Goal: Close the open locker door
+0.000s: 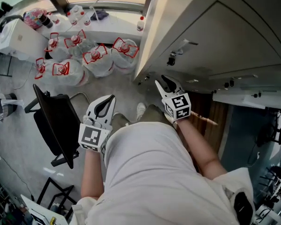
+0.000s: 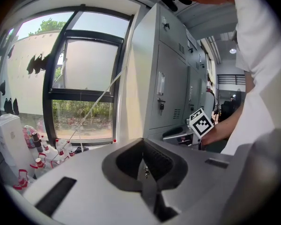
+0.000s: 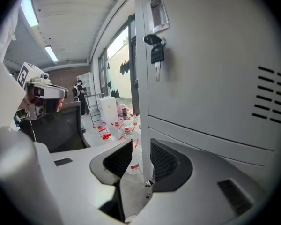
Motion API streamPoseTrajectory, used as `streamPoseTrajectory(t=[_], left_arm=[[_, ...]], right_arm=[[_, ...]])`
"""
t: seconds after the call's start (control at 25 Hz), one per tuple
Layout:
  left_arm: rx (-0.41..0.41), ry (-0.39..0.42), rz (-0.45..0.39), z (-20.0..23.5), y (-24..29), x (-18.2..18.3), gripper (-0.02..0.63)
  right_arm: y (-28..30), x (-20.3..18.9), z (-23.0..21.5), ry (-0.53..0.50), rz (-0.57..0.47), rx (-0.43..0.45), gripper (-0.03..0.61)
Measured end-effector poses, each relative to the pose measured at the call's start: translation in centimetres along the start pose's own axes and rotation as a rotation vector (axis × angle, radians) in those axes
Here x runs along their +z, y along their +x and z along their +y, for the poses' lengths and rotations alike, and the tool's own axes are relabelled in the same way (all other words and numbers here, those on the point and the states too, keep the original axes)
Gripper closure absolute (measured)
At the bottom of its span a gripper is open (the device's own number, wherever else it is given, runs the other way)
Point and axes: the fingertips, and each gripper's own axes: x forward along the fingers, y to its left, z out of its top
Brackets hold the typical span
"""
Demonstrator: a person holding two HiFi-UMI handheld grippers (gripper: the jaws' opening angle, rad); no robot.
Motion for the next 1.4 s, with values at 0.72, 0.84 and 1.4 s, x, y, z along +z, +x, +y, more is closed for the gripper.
streamPoseTrajectory(t=[0.72,0.84,1.4], left_arm=[[-0.339,0.111,-0.029,-6.4,6.6,3.7,0.609],[-0.395,0.108,-0.036,-7.7,7.2,4.8,0.609],[-0.543,0.131,-0.104,-11.6,7.9,8.8,0.609]], right_arm=[[-13.5,6.4,1.5,0.023,-0.253,-0.141,0.555],[-15.3,7.2,1.8,-0.002,-0.272,-0.175,0.563],[-21.2,9.1,2.0,0.040,-0.420,-0.288,0.566]])
